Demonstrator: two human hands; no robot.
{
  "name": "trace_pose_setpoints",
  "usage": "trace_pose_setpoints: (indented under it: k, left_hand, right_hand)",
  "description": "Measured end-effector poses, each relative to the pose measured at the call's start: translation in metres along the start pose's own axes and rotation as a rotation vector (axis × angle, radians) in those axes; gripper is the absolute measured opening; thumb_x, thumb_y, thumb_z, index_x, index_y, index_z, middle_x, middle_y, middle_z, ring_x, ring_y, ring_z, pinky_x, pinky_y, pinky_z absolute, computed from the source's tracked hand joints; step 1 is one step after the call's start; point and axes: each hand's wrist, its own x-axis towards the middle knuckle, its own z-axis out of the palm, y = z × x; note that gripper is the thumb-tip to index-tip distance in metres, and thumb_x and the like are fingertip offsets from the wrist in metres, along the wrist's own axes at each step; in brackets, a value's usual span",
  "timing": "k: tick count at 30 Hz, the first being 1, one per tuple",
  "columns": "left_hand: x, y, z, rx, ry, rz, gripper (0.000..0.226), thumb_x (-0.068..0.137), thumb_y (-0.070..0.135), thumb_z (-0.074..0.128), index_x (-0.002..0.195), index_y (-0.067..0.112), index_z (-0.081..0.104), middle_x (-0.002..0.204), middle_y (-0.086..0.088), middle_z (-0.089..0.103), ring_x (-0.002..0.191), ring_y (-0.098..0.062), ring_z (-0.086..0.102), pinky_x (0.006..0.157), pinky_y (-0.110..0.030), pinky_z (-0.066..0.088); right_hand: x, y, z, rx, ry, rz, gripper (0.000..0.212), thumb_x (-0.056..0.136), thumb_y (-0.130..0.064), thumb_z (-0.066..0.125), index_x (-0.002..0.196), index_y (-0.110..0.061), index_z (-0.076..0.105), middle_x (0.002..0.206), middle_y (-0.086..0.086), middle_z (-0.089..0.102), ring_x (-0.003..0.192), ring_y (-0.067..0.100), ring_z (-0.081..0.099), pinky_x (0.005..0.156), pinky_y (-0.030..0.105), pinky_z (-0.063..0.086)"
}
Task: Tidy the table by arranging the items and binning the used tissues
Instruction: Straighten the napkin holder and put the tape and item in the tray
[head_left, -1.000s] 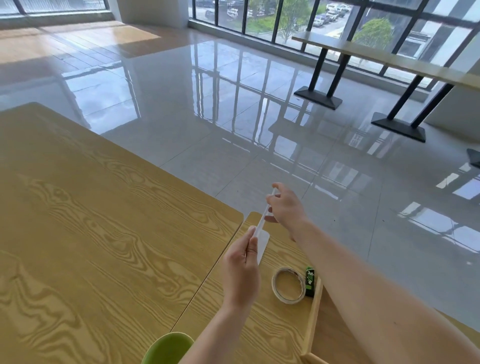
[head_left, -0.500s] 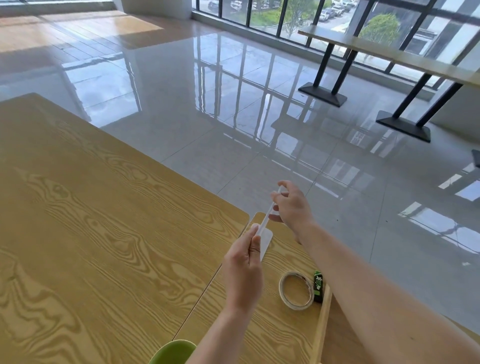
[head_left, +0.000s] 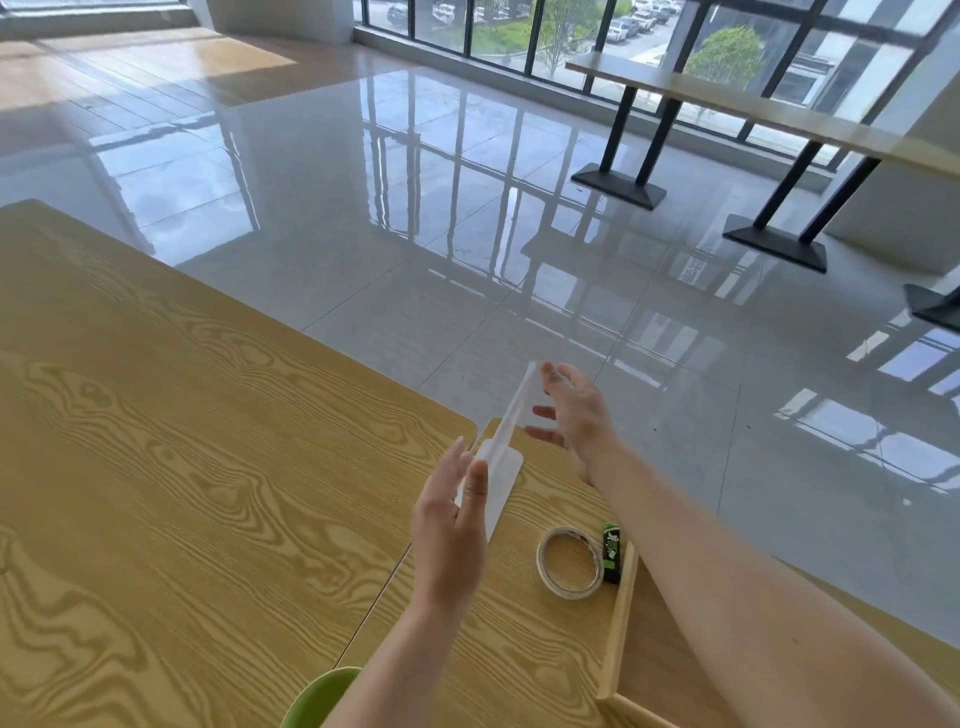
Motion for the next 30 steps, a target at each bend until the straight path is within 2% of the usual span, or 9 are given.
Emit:
trace_pose_setpoints:
  k: [2, 5, 7, 9, 13, 16, 20, 24, 30]
  left_hand:
    - [-0.006, -0.001, -0.005, 0.038, 0.074, 0.040, 0.043, 0.095, 0.041, 0.055, 0.135, 0.027, 0.053, 0.121, 0.013, 0.062, 0.113, -0.001, 0.057, 0.091, -0.023, 0.045]
    - [-0.026, -0.008, -0.011, 0.133, 0.217, 0.199, 0.027, 0.088, 0.012, 0.062, 0.114, 0.022, 0.063, 0.100, 0.008, 0.063, 0.094, -0.011, 0.062, 0.080, -0.025, 0.052]
    - [-0.045, -0.019, -0.008, 0.217, 0.161, 0.268, 0.025, 0.084, 0.005, 0.065, 0.100, 0.025, 0.065, 0.093, 0.011, 0.061, 0.086, -0.011, 0.062, 0.074, -0.021, 0.051]
    - [-0.061, -0.035, 0.002, 0.343, -0.005, 0.291, 0.028, 0.080, 0.001, 0.070, 0.096, 0.024, 0.066, 0.091, 0.016, 0.059, 0.083, -0.008, 0.061, 0.072, -0.019, 0.050]
    - [-0.067, -0.062, 0.041, 0.645, -0.395, 0.304, 0.045, 0.082, 0.015, 0.069, 0.125, 0.023, 0.059, 0.116, 0.012, 0.055, 0.109, -0.008, 0.055, 0.089, -0.023, 0.048]
    - [-0.055, -0.076, 0.069, 0.805, -0.516, 0.319, 0.065, 0.084, 0.025, 0.069, 0.143, 0.021, 0.041, 0.137, 0.003, 0.046, 0.130, -0.016, 0.042, 0.104, -0.024, 0.038]
    - [-0.031, -0.090, 0.096, 1.009, -0.644, 0.268, 0.091, 0.082, 0.037, 0.073, 0.152, 0.016, 0.018, 0.157, -0.010, 0.024, 0.147, -0.026, 0.015, 0.121, -0.035, 0.018]
    - [-0.013, -0.102, 0.109, 1.132, -0.719, 0.183, 0.105, 0.078, 0.045, 0.074, 0.154, 0.017, 0.008, 0.162, -0.012, 0.011, 0.150, -0.028, 0.005, 0.122, -0.038, 0.013]
    - [-0.007, -0.112, 0.116, 1.201, -0.693, 0.278, 0.100, 0.077, 0.046, 0.072, 0.152, 0.014, 0.014, 0.158, -0.009, 0.026, 0.143, -0.027, 0.023, 0.114, -0.039, 0.031]
  right_hand:
    - [-0.005, 0.012, -0.019, -0.036, 0.048, -0.018, 0.048, 0.098, -0.040, 0.055, 0.136, -0.013, 0.049, 0.124, 0.006, 0.056, 0.103, 0.024, 0.060, 0.075, 0.042, 0.062]
    - [-0.022, 0.045, -0.054, -0.169, 0.111, -0.054, 0.038, 0.096, -0.027, 0.061, 0.129, -0.009, 0.056, 0.110, 0.006, 0.063, 0.096, 0.019, 0.065, 0.074, 0.039, 0.062]
    - [-0.039, 0.072, -0.076, -0.299, 0.116, -0.048, 0.032, 0.094, -0.020, 0.064, 0.123, -0.008, 0.061, 0.102, 0.004, 0.066, 0.092, 0.018, 0.067, 0.077, 0.040, 0.062]
    - [-0.053, 0.099, -0.095, -0.480, 0.125, -0.041, 0.027, 0.091, -0.018, 0.066, 0.118, -0.010, 0.065, 0.095, -0.002, 0.068, 0.089, 0.015, 0.067, 0.081, 0.038, 0.059]
    - [-0.068, 0.132, -0.116, -0.746, 0.069, -0.056, 0.026, 0.086, -0.017, 0.068, 0.113, -0.019, 0.068, 0.095, -0.005, 0.069, 0.091, 0.013, 0.064, 0.081, 0.029, 0.052]
    - [-0.066, 0.142, -0.120, -0.921, 0.004, -0.165, 0.023, 0.082, -0.017, 0.071, 0.105, -0.016, 0.068, 0.095, -0.001, 0.066, 0.097, 0.020, 0.062, 0.079, 0.029, 0.049]
    - [-0.051, 0.146, -0.120, -1.191, -0.142, -0.244, 0.038, 0.080, -0.026, 0.072, 0.114, -0.014, 0.061, 0.115, 0.004, 0.059, 0.115, 0.025, 0.047, 0.100, 0.036, 0.043]
    - [-0.033, 0.142, -0.115, -1.444, -0.260, -0.272, 0.035, 0.083, -0.023, 0.066, 0.114, -0.012, 0.055, 0.122, 0.009, 0.057, 0.114, 0.028, 0.044, 0.100, 0.037, 0.042]
    - [-0.020, 0.144, -0.112, -1.622, -0.319, -0.275, 0.048, 0.080, -0.024, 0.074, 0.120, -0.009, 0.054, 0.120, 0.011, 0.055, 0.113, 0.029, 0.047, 0.101, 0.037, 0.039]
